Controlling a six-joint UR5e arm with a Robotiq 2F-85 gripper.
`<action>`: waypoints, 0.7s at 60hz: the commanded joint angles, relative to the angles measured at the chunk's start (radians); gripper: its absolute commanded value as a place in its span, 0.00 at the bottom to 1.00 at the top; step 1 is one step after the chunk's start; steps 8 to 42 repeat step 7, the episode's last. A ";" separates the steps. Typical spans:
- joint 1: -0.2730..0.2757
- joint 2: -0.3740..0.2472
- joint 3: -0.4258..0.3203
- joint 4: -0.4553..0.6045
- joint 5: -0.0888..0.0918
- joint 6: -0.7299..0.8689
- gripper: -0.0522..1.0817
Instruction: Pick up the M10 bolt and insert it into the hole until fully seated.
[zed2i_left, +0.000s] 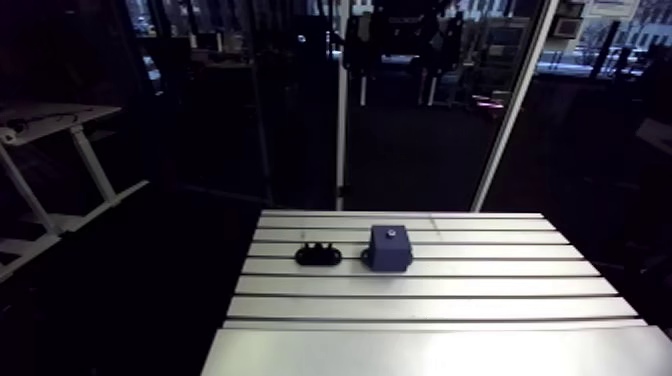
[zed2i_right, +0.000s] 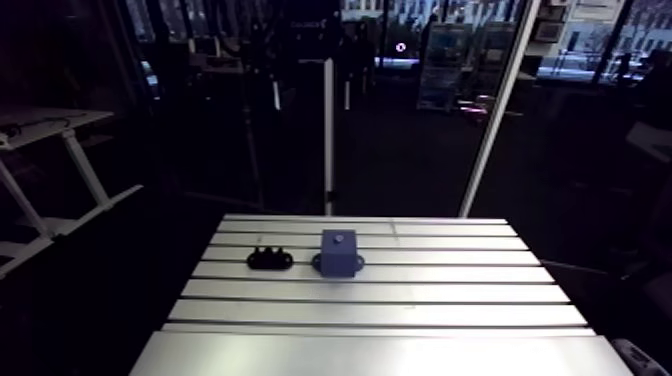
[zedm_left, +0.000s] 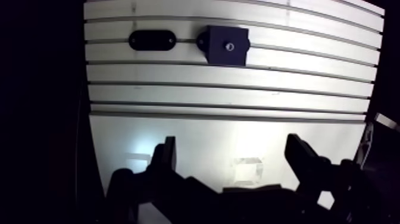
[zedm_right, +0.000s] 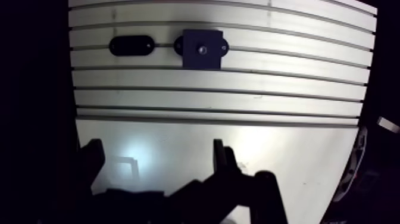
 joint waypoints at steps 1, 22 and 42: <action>0.006 0.000 0.002 -0.001 0.001 0.000 0.06; 0.009 0.000 0.002 -0.001 0.001 0.000 0.06; 0.009 0.000 0.002 -0.001 0.001 0.000 0.06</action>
